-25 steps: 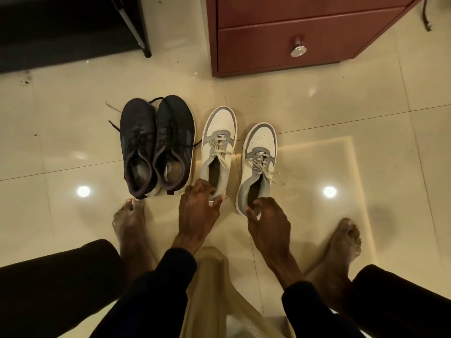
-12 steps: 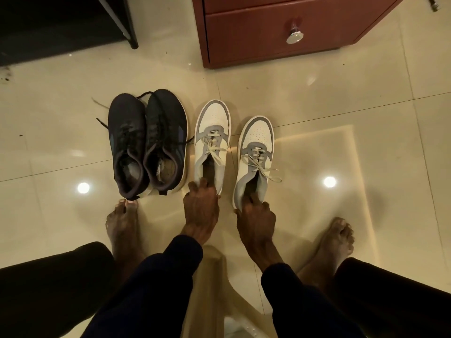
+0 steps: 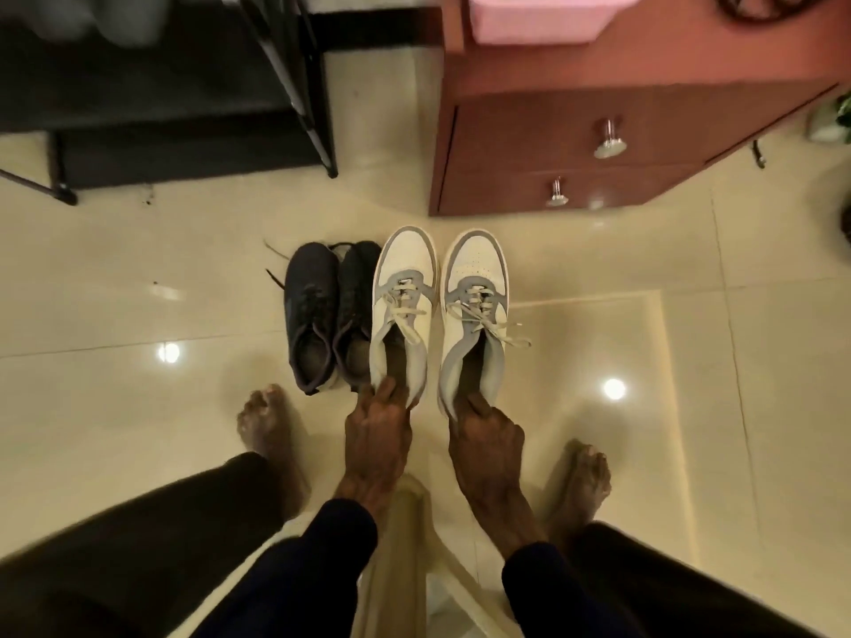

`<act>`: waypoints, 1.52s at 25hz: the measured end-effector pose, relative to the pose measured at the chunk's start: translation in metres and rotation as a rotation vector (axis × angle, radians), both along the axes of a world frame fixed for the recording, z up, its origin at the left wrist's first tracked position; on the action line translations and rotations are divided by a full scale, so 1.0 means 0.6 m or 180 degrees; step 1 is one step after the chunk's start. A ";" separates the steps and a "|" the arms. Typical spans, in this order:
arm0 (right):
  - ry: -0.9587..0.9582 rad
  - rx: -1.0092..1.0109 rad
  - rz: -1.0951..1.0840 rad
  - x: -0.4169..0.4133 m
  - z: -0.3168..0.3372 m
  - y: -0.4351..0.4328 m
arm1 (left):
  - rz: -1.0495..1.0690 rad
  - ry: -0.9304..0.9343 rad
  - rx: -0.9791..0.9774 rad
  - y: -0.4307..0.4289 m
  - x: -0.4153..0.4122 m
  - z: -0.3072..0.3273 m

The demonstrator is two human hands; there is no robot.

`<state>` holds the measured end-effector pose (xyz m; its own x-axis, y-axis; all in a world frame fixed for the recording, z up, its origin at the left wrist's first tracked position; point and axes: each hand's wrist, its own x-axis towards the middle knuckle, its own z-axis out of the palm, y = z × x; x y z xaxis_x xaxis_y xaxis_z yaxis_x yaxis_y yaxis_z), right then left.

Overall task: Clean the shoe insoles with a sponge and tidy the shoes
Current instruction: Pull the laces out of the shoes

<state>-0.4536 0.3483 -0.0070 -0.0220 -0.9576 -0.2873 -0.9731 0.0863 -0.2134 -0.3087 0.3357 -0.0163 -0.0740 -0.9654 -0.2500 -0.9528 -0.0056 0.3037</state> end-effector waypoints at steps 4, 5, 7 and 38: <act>-0.0078 -0.0234 0.0307 0.075 0.126 -0.079 | 0.0475 0.0038 -0.0096 -0.050 0.075 0.121; -0.0090 -0.0295 0.0401 0.103 0.145 -0.098 | 0.0547 0.0020 -0.0086 -0.065 0.102 0.149; -0.0124 -0.0381 0.0592 0.170 0.170 -0.132 | 0.0605 -0.0188 -0.0117 -0.092 0.168 0.194; -0.1815 -0.0566 -0.0437 0.576 -0.029 -0.712 | 0.0779 0.0642 -0.0992 -0.669 0.600 0.018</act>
